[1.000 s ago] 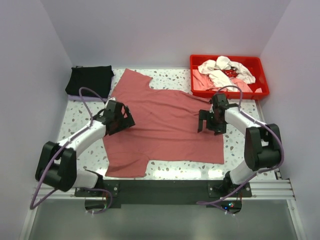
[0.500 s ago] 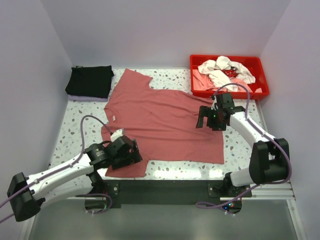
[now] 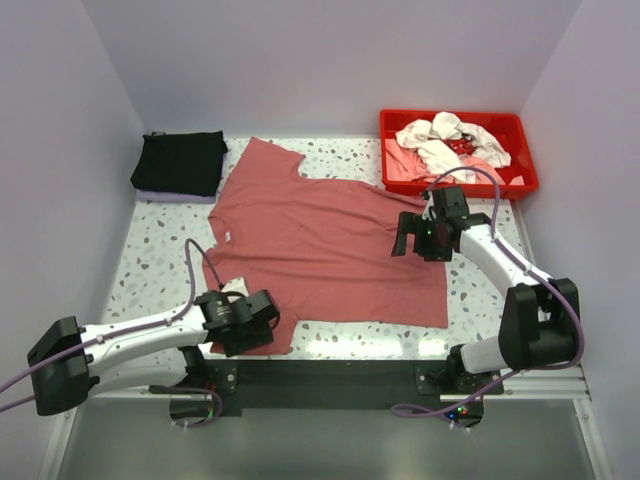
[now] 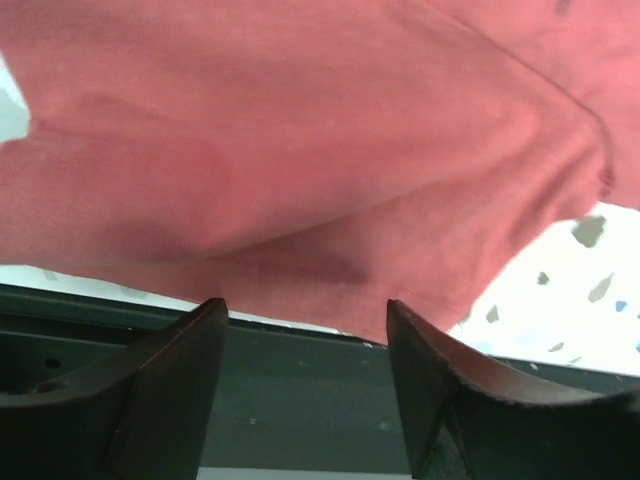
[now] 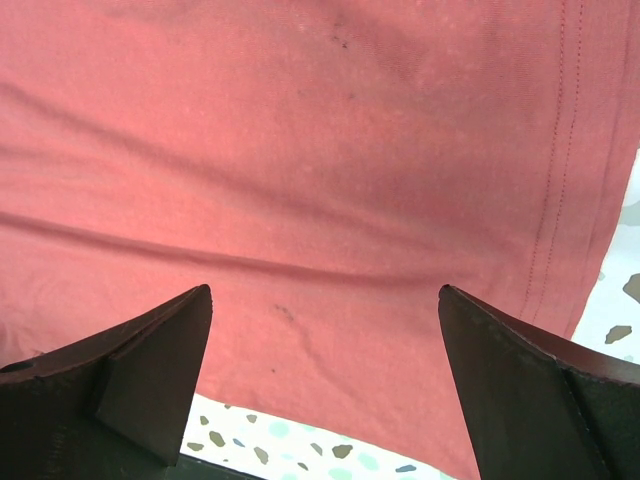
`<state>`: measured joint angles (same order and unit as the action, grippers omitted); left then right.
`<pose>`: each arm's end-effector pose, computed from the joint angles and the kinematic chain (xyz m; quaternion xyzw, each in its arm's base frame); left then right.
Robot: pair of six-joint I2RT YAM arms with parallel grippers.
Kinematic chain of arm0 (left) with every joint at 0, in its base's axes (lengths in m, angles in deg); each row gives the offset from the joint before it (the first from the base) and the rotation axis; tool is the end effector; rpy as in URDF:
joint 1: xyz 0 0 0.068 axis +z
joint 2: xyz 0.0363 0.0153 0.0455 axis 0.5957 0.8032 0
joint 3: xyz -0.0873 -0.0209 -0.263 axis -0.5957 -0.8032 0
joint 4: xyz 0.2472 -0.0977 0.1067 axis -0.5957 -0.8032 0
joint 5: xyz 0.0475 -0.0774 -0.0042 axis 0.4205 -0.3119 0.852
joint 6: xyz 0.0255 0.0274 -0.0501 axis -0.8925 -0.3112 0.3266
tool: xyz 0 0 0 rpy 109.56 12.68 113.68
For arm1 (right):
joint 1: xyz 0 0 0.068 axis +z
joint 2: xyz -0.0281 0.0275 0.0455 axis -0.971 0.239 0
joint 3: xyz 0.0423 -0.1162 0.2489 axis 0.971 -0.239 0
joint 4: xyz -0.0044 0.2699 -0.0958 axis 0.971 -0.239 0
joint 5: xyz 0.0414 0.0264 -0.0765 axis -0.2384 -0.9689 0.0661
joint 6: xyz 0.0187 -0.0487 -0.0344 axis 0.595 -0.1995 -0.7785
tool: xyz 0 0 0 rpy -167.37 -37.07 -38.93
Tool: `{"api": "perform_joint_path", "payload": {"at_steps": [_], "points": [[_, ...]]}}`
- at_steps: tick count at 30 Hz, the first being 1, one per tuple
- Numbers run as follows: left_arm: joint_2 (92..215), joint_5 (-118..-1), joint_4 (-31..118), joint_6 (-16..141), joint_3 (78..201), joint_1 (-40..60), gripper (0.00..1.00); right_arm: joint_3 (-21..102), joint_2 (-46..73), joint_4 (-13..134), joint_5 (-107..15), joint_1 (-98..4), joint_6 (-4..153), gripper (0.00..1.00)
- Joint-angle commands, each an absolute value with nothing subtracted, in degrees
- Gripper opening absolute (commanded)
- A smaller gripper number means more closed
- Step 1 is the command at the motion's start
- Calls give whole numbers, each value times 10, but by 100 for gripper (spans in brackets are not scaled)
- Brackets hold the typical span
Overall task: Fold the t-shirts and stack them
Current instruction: Fold the tshirt
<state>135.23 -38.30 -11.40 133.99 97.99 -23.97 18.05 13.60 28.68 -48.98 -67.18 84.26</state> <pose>0.0907 -0.1386 0.1517 -0.2030 0.9689 -0.0450 0.1345 0.3005 0.0560 0.1990 0.0400 0.9629 0.1400 0.2270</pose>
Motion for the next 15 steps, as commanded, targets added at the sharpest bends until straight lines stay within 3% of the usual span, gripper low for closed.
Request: {"api": "perform_joint_path", "payload": {"at_steps": [1, 8, 15], "points": [[1368, -366, -99, 1370, 962, -244, 63, 178, 120, 296, -498, -670, 839, 99], [1409, -368, -84, 1364, 953, -243, 56, 177, 122, 295, -494, -670, 840, 99], [1443, -360, -70, 1367, 948, -243, 31, 173, 110, 294, -485, -671, 843, 99]]}}
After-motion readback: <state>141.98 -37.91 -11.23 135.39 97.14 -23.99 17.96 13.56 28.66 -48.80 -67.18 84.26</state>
